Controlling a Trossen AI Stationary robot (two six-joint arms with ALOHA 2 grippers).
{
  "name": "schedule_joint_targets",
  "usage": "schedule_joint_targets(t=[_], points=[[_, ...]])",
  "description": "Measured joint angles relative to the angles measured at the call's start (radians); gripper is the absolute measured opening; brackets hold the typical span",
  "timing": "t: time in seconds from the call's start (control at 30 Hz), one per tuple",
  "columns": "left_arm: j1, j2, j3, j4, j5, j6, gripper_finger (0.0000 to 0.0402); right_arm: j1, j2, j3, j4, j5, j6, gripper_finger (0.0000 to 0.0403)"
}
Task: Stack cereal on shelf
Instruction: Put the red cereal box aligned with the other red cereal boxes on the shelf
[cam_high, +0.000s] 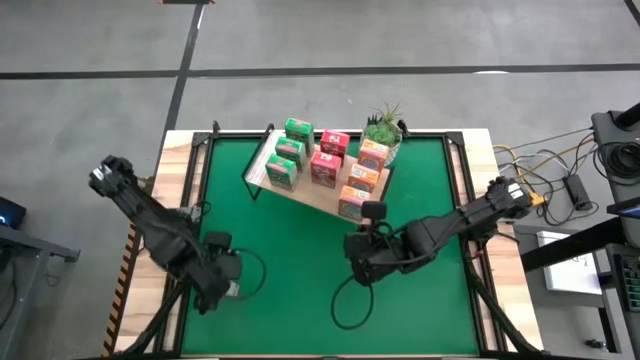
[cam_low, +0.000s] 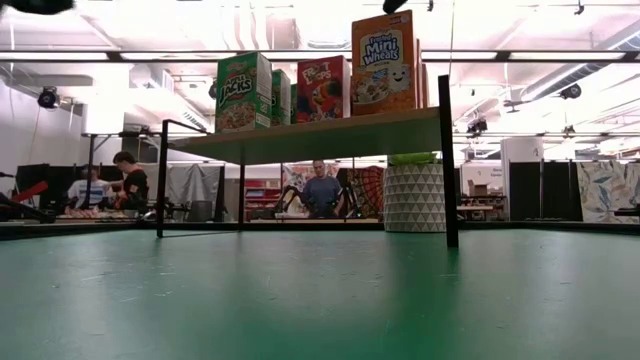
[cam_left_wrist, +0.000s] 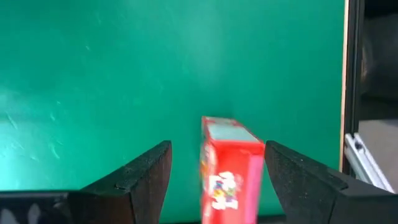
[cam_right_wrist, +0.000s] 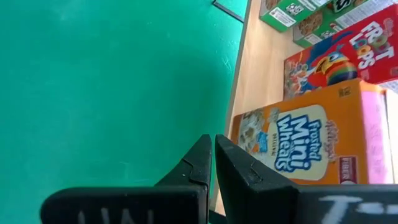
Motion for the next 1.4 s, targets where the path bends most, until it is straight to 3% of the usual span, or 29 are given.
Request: schedule_joint_targets(t=[0.23,0.43,1.4], points=[[-0.113,0.072,0.023,-0.061,0.010,-0.134,0.0240,0.007,-0.020,-0.038,0.036,0.002,0.026,0.0012],[-0.131,0.113,0.009,-0.073,0.019,-0.207,0.0240,0.007,-0.021,-0.039,0.056,0.005,0.017,0.0012],[-0.145,0.154,0.006,-0.094,0.030,-0.190,0.0240,0.010,-0.021,-0.049,0.056,-0.011,0.026,0.0012]])
